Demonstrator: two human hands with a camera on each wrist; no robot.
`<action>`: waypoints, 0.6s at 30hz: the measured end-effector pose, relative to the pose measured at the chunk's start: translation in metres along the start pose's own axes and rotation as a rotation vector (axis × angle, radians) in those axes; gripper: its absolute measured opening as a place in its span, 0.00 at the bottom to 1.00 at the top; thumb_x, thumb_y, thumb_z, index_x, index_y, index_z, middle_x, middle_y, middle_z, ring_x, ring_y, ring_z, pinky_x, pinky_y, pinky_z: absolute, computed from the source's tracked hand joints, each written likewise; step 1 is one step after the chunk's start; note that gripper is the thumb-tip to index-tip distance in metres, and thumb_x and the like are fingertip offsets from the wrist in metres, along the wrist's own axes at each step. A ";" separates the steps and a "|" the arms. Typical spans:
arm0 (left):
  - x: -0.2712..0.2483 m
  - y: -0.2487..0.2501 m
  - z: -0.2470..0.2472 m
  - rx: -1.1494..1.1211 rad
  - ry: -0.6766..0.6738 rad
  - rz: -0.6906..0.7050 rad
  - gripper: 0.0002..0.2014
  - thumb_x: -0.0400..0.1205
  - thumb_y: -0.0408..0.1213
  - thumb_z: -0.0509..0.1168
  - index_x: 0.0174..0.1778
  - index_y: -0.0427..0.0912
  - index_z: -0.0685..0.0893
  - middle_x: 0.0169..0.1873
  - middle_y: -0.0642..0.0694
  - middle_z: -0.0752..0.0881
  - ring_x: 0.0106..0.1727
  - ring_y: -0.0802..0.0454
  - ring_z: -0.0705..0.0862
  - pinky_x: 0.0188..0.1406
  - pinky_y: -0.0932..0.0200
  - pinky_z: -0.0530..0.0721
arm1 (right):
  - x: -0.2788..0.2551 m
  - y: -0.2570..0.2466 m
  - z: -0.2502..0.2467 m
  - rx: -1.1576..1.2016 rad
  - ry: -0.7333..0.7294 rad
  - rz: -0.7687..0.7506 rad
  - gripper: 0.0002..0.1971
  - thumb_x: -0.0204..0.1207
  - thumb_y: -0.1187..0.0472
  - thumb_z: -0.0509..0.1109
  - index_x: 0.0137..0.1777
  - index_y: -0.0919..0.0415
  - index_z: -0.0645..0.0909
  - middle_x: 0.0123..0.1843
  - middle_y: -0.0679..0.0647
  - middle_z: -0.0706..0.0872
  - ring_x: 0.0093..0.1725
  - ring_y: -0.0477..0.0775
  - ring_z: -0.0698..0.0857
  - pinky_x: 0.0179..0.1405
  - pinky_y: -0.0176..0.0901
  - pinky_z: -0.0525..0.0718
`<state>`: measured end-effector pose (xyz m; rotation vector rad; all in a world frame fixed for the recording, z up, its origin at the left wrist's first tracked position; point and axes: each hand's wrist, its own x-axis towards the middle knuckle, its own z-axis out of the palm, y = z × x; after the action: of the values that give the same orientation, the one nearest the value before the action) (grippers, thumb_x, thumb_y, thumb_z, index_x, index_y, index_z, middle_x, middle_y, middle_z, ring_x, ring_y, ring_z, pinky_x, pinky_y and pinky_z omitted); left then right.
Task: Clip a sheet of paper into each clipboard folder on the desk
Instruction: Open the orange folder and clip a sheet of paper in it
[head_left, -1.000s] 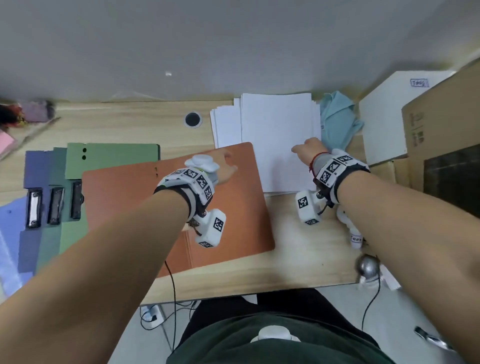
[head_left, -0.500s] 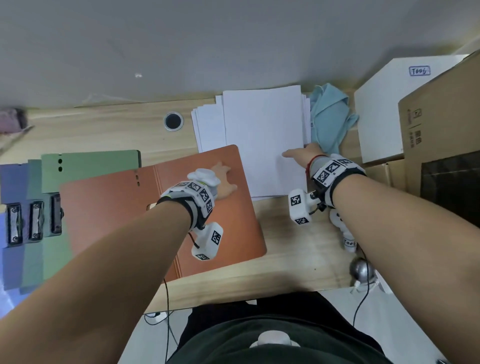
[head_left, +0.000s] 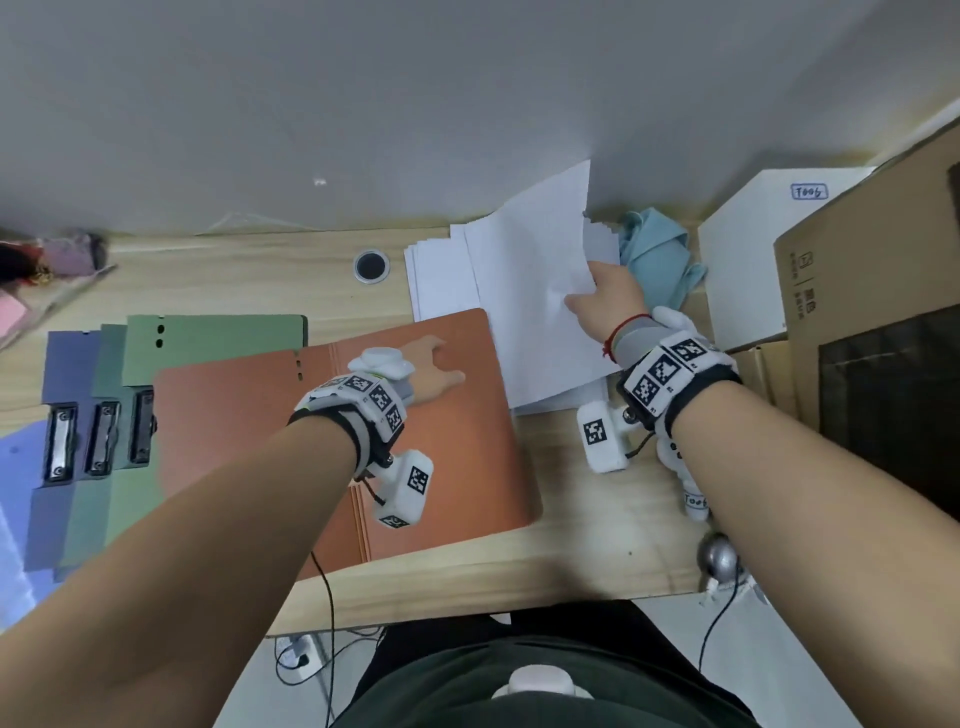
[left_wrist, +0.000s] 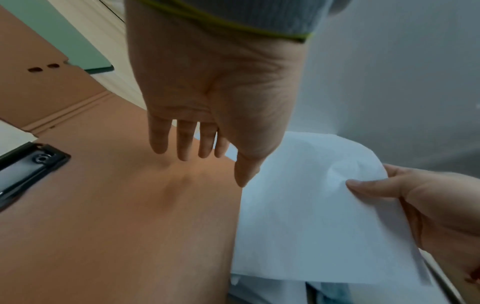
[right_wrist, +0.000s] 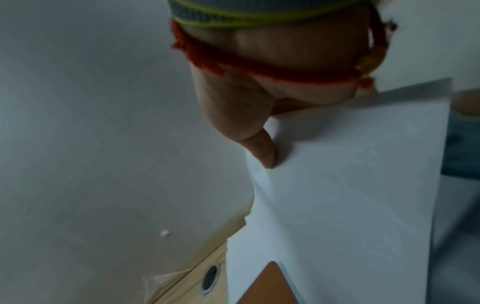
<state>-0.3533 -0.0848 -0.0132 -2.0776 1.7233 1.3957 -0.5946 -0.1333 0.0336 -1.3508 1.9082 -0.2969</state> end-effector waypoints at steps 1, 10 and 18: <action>-0.004 -0.003 -0.005 -0.042 0.031 0.004 0.34 0.81 0.47 0.70 0.81 0.41 0.67 0.78 0.44 0.73 0.76 0.45 0.74 0.71 0.56 0.71 | -0.007 -0.009 -0.002 -0.047 0.016 -0.057 0.17 0.74 0.63 0.65 0.62 0.55 0.83 0.58 0.57 0.89 0.58 0.65 0.85 0.58 0.52 0.84; -0.043 -0.029 -0.043 -0.616 0.261 -0.060 0.48 0.71 0.33 0.80 0.83 0.39 0.58 0.76 0.42 0.75 0.72 0.45 0.78 0.70 0.49 0.78 | -0.074 -0.103 0.003 -0.078 -0.049 -0.513 0.13 0.73 0.62 0.65 0.55 0.49 0.84 0.48 0.48 0.89 0.52 0.57 0.85 0.51 0.46 0.82; -0.100 -0.069 -0.086 -0.838 0.563 0.043 0.29 0.62 0.33 0.83 0.60 0.34 0.84 0.54 0.41 0.90 0.50 0.51 0.89 0.51 0.60 0.89 | -0.099 -0.098 0.040 0.439 -0.225 -0.468 0.11 0.76 0.72 0.71 0.54 0.57 0.85 0.49 0.49 0.90 0.46 0.40 0.86 0.53 0.39 0.84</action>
<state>-0.2418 -0.0380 0.0737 -3.1301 1.4557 1.9107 -0.4833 -0.0774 0.1076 -1.4356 1.2329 -0.7156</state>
